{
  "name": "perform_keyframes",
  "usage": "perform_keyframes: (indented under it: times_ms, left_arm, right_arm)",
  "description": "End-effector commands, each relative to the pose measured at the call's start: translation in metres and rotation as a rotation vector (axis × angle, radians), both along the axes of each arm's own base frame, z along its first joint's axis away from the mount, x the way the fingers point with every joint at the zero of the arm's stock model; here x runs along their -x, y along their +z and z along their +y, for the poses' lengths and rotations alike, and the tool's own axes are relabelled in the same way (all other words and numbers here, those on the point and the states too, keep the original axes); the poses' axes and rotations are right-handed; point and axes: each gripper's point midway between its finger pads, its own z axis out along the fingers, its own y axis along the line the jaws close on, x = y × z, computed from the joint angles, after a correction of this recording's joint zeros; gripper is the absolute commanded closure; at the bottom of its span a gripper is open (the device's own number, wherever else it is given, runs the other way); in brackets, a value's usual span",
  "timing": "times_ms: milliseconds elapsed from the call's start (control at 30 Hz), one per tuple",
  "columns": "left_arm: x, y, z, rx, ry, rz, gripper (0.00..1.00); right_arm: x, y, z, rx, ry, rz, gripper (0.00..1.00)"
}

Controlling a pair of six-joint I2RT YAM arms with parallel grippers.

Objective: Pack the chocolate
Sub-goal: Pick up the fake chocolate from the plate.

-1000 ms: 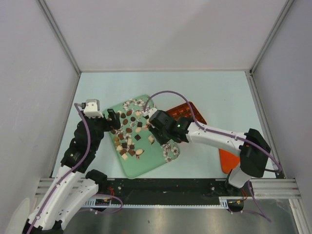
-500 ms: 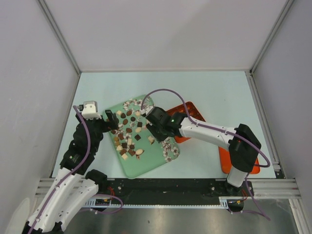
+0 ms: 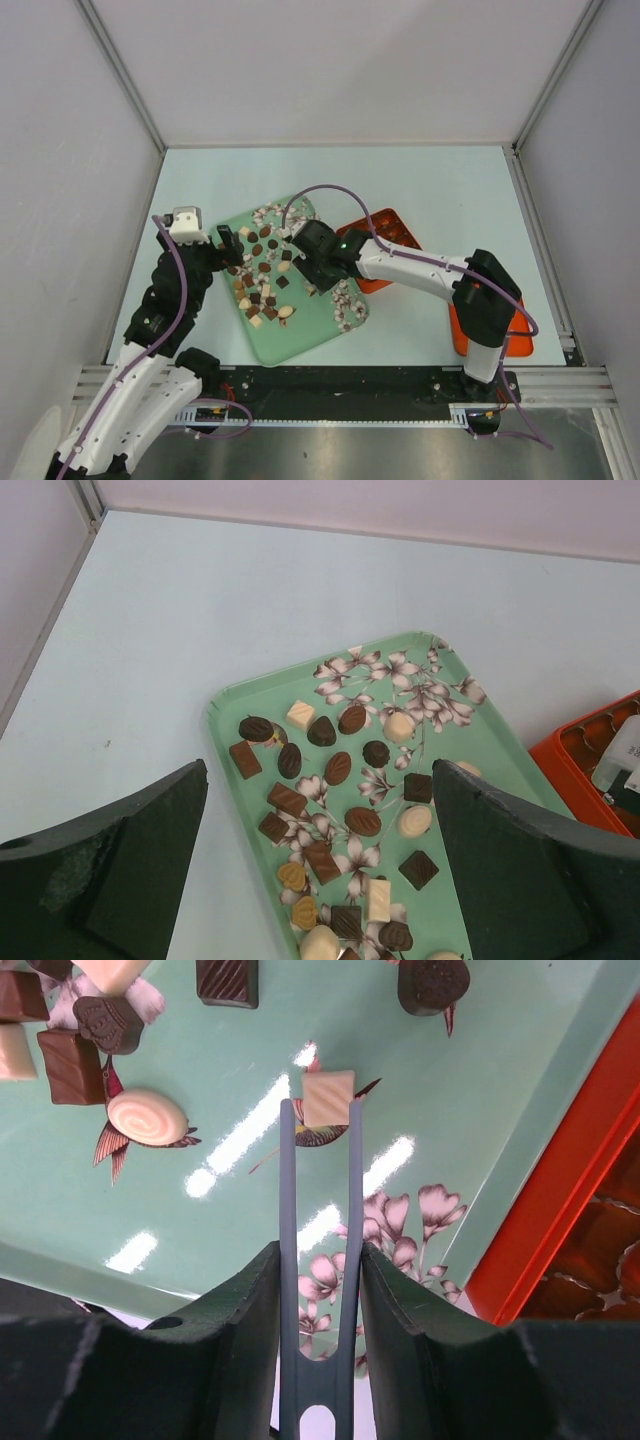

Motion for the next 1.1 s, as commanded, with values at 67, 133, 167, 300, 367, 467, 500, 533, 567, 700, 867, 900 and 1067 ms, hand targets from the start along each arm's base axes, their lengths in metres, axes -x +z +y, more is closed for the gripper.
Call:
perform_keyframes:
  times_ms: [67,133,167,300,367,467,500,533,567,700,867,900,1067]
  left_arm:
    - [-0.001,-0.001,0.001,-0.021,-0.007,-0.003,0.02]
    - [-0.001,-0.001,0.001,-0.023,-0.009,0.000,0.02]
    - [-0.001,-0.001,0.001,-0.023,-0.009,0.000,0.02]
    - [-0.001,-0.002,0.001,-0.025,-0.010,0.002,0.02]
    - [-0.001,-0.002,0.000,-0.026,-0.010,0.003,0.02]
    - [-0.001,-0.002,0.000,-0.026,-0.010,0.005,0.02]
    - [-0.001,-0.003,0.000,-0.027,-0.012,0.006,0.02]
    - [-0.001,-0.003,0.000,-0.027,-0.010,0.006,0.02]
    - [-0.001,-0.003,0.000,-0.027,-0.010,0.006,0.02]
    - [-0.002,-0.004,0.000,-0.028,-0.012,0.009,0.02]
    - [-0.002,-0.004,-0.001,-0.027,-0.015,0.009,0.02]
    - [-0.002,-0.004,-0.001,-0.028,-0.015,0.011,0.02]
    - [-0.002,-0.004,-0.001,-0.028,-0.015,0.011,0.02]
  right_arm:
    - [-0.004,0.005,0.009,-0.014,0.020,0.002,0.60]
    - [-0.005,0.002,0.008,-0.002,0.018,0.005,0.60]
    - [-0.005,0.002,0.007,-0.001,0.016,0.005,0.60]
    - [-0.005,0.000,0.007,0.000,0.011,0.010,0.60]
    - [-0.005,-0.001,0.007,0.003,0.011,0.011,0.60]
    - [-0.005,-0.003,0.007,0.009,0.009,0.011,0.60]
    - [-0.005,-0.003,0.007,0.009,0.008,0.010,0.60]
    - [-0.007,-0.003,0.005,0.013,0.001,0.003,0.60]
    - [-0.008,-0.001,0.005,0.012,-0.001,-0.001,0.60]
    - [-0.009,-0.001,0.005,0.014,0.001,-0.008,0.60]
    - [-0.006,-0.003,0.010,0.001,0.025,0.007,0.59]
    - [-0.006,-0.004,0.010,0.000,0.028,0.009,0.59]
    - [-0.008,-0.009,0.010,0.012,0.023,0.010,0.59]
